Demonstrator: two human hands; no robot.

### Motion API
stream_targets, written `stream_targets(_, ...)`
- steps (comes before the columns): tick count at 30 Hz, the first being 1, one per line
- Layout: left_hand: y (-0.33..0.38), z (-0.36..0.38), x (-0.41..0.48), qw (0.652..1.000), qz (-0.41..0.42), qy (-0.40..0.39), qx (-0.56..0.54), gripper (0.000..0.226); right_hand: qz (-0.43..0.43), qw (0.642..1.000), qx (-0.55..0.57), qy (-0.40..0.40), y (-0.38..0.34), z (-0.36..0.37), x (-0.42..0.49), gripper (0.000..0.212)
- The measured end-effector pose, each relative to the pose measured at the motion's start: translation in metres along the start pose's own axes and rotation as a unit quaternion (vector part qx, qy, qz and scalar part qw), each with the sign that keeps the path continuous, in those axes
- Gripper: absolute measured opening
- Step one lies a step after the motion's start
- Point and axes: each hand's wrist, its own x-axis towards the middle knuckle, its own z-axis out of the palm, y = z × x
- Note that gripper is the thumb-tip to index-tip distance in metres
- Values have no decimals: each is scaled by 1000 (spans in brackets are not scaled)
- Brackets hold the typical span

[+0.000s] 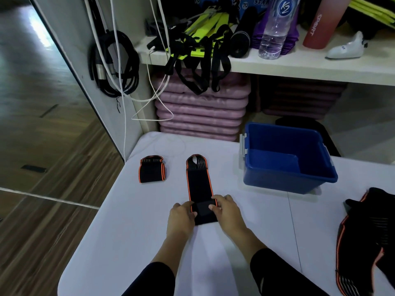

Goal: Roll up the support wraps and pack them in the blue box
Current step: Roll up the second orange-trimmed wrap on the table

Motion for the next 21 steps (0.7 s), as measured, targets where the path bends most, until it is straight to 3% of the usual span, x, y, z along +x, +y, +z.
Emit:
stream_targets(4, 4, -1, 1, 992, 112, 48, 36, 45, -58, 996, 28, 55, 4, -1, 5, 24)
stream_targets(8, -3, 0, 2, 982, 182, 5, 56, 43, -141, 989, 25, 40, 9, -2, 10, 7)
stream_targets(14, -19, -5, 12, 974, 204, -66, 72, 67, -178, 979, -9, -99, 23, -18, 16, 50)
stream_targets(17, -15, -8, 16, 980, 186, -58, 44, 57, -154, 981, 6, -115, 17, -21, 23, 44)
stream_targets(21, -5, -13, 26, 993, 92, -69, -32, 42, -109, 985, 2, -131, 8, -19, 34, 33)
